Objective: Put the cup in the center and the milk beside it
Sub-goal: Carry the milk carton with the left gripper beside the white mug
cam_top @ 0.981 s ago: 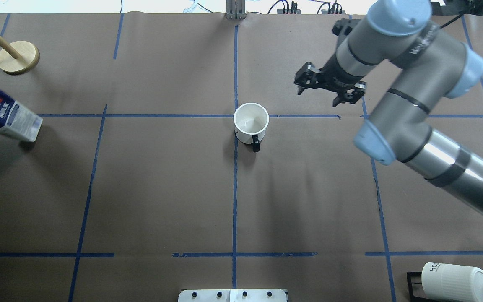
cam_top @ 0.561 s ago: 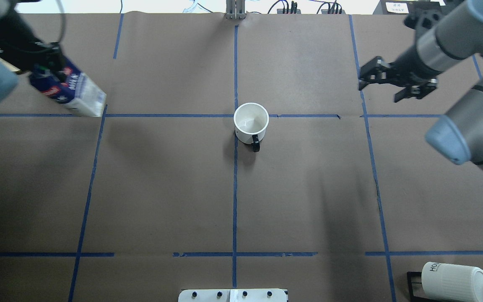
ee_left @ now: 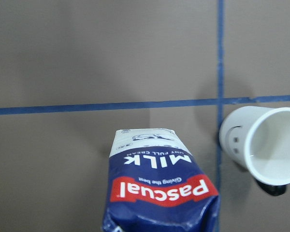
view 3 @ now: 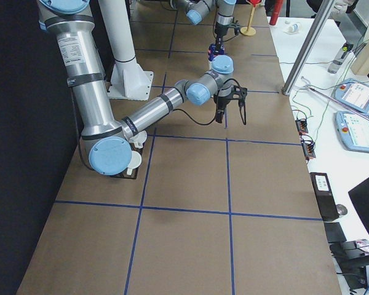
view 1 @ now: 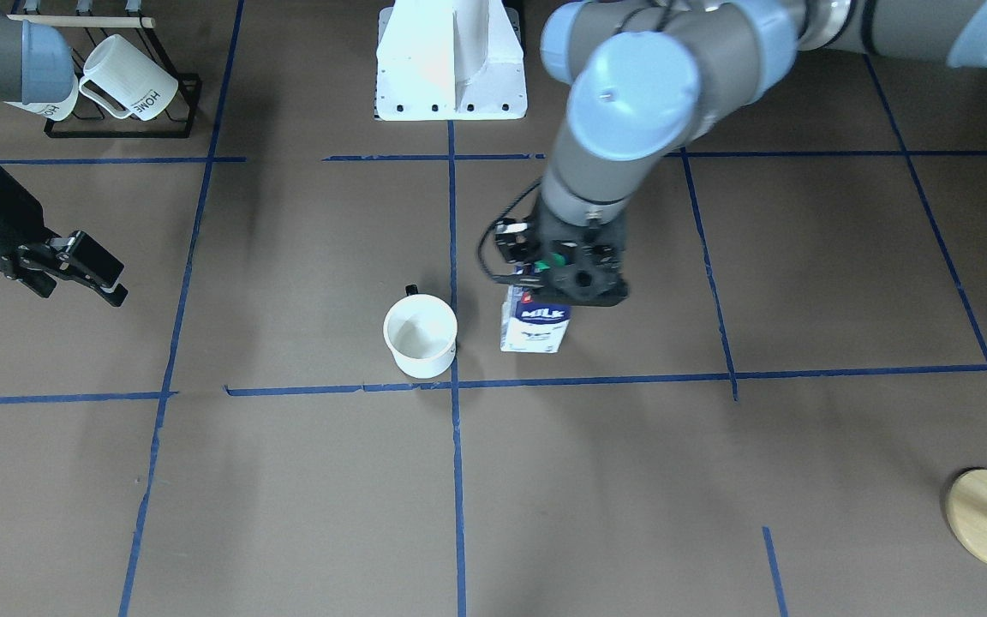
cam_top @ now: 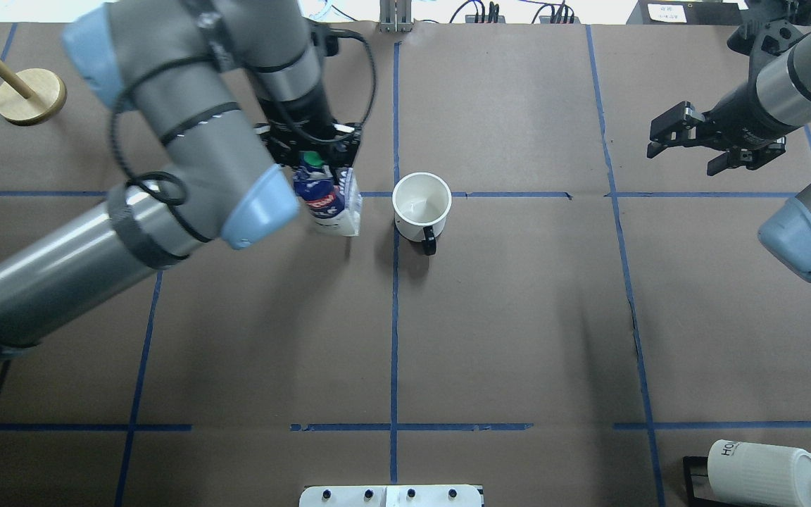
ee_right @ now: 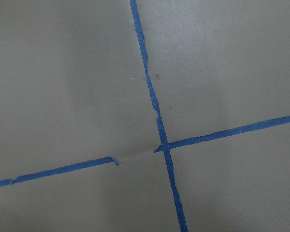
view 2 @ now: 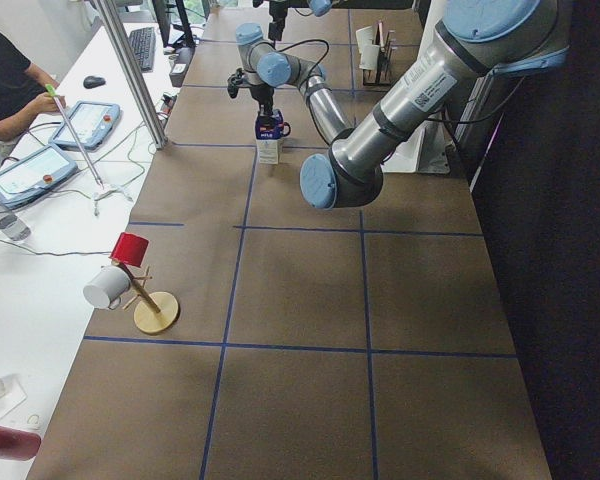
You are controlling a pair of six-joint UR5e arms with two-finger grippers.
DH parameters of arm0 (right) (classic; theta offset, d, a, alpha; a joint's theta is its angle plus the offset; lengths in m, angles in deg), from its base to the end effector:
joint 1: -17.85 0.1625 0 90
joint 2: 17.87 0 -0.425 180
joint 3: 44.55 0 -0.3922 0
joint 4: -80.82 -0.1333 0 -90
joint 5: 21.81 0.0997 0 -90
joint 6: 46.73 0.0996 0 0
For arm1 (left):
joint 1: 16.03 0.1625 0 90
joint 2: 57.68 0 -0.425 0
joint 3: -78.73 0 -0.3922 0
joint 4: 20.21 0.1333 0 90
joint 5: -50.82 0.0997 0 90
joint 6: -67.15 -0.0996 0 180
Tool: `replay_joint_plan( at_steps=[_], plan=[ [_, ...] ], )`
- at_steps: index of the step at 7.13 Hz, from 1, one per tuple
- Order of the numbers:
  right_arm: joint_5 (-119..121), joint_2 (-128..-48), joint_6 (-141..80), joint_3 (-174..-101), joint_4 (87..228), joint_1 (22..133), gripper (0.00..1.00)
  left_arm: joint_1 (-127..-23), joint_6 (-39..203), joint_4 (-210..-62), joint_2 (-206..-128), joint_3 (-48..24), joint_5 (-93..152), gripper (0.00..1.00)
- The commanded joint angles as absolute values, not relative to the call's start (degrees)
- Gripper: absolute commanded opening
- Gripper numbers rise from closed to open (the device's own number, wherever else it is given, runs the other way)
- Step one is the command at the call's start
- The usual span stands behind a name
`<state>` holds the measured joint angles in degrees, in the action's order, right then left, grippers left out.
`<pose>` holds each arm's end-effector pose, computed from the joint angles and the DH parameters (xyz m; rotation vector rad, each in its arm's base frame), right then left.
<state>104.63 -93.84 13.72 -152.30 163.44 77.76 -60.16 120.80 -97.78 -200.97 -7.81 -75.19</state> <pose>-0.2188 -0.5255 0.3674 0.0306 -0.8998 0.2765 0.4661 -0.5563 0.1203 -0.0548 0.8714 0.0780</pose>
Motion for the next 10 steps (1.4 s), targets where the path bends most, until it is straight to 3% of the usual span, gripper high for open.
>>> replay_joint_plan(
  at_steps=[1,3,4,5,6,8,9,10],
  plan=[
    [104.48,-93.99,13.65,-152.48,163.43,77.7,1.0,-58.58,124.33,-104.89,-203.48,-0.59,-74.16,0.02],
    [104.48,-93.99,13.65,-152.31,163.43,77.7,1.0,-58.48,125.94,-107.48,-204.19,1.21,-74.16,0.09],
    [104.48,-93.99,13.65,-152.39,163.43,77.7,1.0,-58.48,126.2,-107.48,-204.63,1.29,-74.16,0.25],
    [104.4,-93.99,13.74,-152.31,163.43,77.62,1.0,-58.22,125.95,-107.48,-204.46,1.29,-74.16,0.76],
    [104.4,-93.99,13.74,-152.31,163.43,77.61,1.0,-58.13,125.94,-107.57,-204.37,1.21,-73.99,1.0],
    [104.4,-93.99,13.74,-152.13,163.43,77.61,1.0,-58.57,126.29,-107.13,-204.37,-0.89,-73.28,1.0],
    [104.4,-94.16,13.56,-152.13,163.43,77.79,1.0,-62.31,126.21,-106.43,-201.5,-5.51,-73.63,1.0],
    [104.74,-95.82,12.69,-152.3,163.43,78.49,1.0,-64.18,125.34,-106.43,-193.11,-14.26,-73.72,1.0]
  ],
)
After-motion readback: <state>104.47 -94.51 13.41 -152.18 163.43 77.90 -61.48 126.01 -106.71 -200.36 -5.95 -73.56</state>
